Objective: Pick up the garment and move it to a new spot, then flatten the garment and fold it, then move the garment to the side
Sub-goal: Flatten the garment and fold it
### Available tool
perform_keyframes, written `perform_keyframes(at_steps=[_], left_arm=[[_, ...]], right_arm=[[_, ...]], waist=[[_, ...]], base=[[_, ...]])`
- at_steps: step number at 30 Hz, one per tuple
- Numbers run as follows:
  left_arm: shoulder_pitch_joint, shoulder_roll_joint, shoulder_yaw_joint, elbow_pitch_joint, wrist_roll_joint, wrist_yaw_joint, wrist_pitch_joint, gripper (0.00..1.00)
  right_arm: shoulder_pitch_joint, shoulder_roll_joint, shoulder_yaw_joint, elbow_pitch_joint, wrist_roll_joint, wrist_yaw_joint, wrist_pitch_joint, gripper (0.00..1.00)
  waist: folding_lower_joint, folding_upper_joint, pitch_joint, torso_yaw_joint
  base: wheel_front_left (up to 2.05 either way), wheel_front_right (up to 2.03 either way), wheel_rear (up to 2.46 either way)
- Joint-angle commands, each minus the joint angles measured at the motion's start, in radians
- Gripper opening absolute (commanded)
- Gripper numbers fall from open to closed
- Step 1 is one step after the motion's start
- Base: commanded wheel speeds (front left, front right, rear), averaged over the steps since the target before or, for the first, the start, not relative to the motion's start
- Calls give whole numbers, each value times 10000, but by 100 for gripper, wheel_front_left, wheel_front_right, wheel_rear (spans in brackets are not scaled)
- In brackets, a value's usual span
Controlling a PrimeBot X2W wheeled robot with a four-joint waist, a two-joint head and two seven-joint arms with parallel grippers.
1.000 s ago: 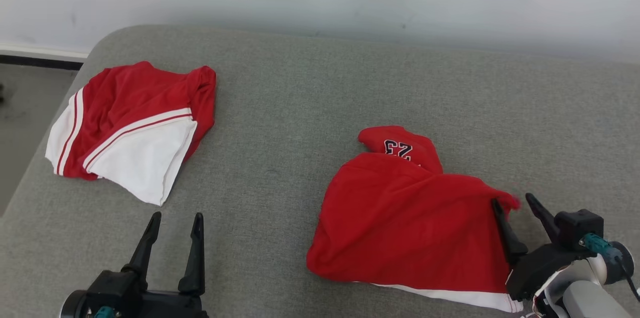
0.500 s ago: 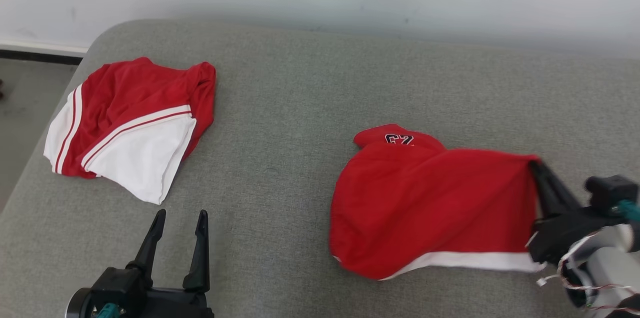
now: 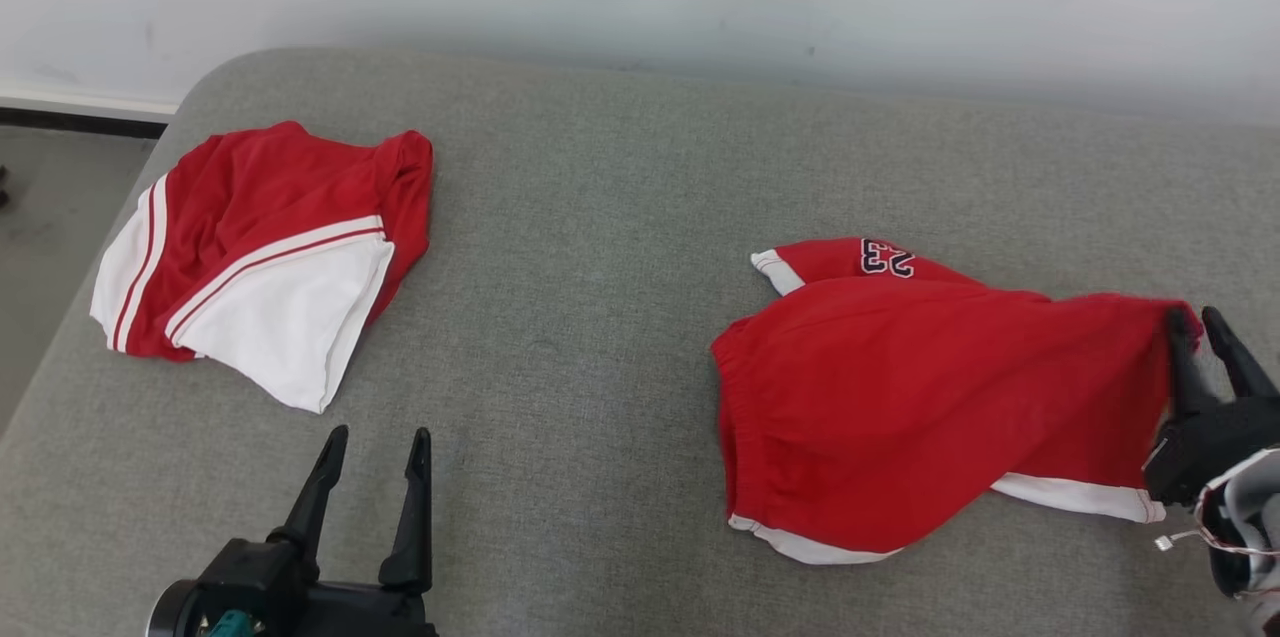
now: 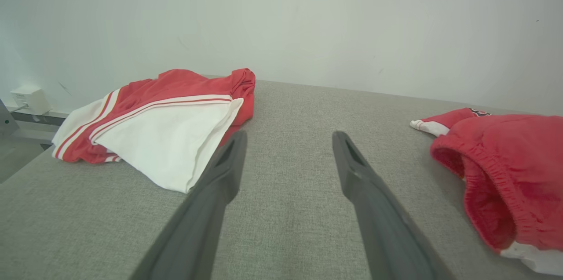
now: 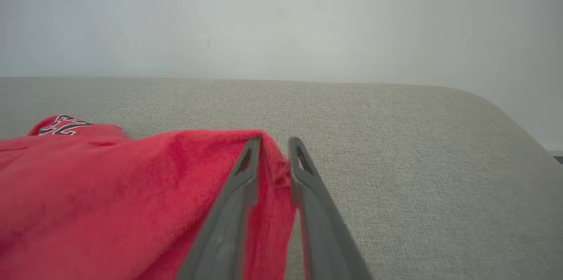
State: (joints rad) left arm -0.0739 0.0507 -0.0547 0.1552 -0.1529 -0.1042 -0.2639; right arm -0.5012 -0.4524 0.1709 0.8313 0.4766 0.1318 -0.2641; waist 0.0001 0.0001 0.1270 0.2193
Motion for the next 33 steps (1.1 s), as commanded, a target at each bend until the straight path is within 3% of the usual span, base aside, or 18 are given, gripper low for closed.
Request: perform_keyframes(at_steps=[1, 8, 20, 33], left_arm=[[91, -2, 43, 26, 25, 51, -8, 100], [260, 1, 209, 16, 168, -1, -8, 100], [652, -1, 648, -134, 285, -78, -8, 100], [724, -1, 944, -205, 362, -154, -8, 100]], right_arm=[[3, 80, -10, -45, -116, -22, -4, 100], [713, 424, -366, -1304, -267, -24, -4, 100], [3258, 1489, -1380, -5228, -1249, -22, -4, 100], [5582, 2441, -1725, -7354, -2042, -22, -4, 100]], waist=[[-1, -1, -108, -95], [-1, -1, -534, -492], [-1, -1, -912, -1224], [-1, -1, -926, -1390]], base=[[0, 0, 0], [0, 0, 0], [0, 0, 0], [0, 0, 0]])
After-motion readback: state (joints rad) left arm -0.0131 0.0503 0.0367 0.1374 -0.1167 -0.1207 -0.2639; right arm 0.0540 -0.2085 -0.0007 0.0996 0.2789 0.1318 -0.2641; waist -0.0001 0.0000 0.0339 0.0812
